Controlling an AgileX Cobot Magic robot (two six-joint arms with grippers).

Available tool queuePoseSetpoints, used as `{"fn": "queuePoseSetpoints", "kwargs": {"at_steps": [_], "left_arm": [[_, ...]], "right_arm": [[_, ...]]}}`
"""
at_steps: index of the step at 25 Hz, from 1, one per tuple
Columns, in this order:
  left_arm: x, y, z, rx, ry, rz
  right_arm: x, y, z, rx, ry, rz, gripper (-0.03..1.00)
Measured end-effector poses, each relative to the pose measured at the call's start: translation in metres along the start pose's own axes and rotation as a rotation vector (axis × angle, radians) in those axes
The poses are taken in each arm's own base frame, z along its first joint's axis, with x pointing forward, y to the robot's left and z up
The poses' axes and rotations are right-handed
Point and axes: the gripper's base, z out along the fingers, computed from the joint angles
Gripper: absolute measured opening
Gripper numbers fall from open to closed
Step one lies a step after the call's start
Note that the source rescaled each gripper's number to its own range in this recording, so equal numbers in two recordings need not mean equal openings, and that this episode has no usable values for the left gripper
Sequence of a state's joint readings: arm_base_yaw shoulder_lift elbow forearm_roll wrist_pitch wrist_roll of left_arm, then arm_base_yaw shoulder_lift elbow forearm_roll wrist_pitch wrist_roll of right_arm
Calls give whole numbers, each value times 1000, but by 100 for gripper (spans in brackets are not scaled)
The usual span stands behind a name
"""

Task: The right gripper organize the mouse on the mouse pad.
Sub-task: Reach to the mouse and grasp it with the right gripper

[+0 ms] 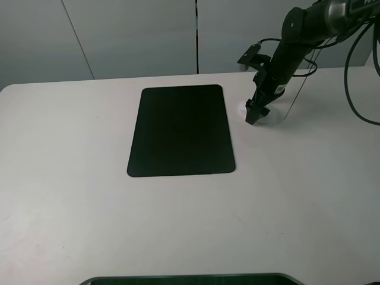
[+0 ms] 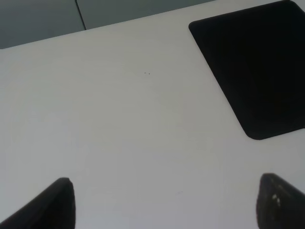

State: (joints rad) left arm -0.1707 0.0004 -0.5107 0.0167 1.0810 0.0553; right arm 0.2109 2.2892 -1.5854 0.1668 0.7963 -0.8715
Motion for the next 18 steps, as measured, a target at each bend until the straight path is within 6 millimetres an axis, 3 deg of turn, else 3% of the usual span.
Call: {"fn": "queuePoseSetpoints", "kwargs": {"at_steps": [2, 3, 5, 6, 7, 18], "left_arm": [[0, 0, 0, 0, 0, 0], [0, 0, 0, 0, 0, 0], [0, 0, 0, 0, 0, 0], [0, 0, 0, 0, 0, 0], [0, 0, 0, 0, 0, 0], [0, 0, 0, 0, 0, 0]], "right_arm": [[0, 0, 1, -1, 1, -2, 99], [0, 0, 1, 0, 0, -2, 86], [0, 0, 2, 2, -1, -3, 37], [0, 0, 2, 0, -2, -3, 0], [0, 0, 2, 2, -3, -5, 5], [0, 0, 2, 0, -2, -18, 3]]}}
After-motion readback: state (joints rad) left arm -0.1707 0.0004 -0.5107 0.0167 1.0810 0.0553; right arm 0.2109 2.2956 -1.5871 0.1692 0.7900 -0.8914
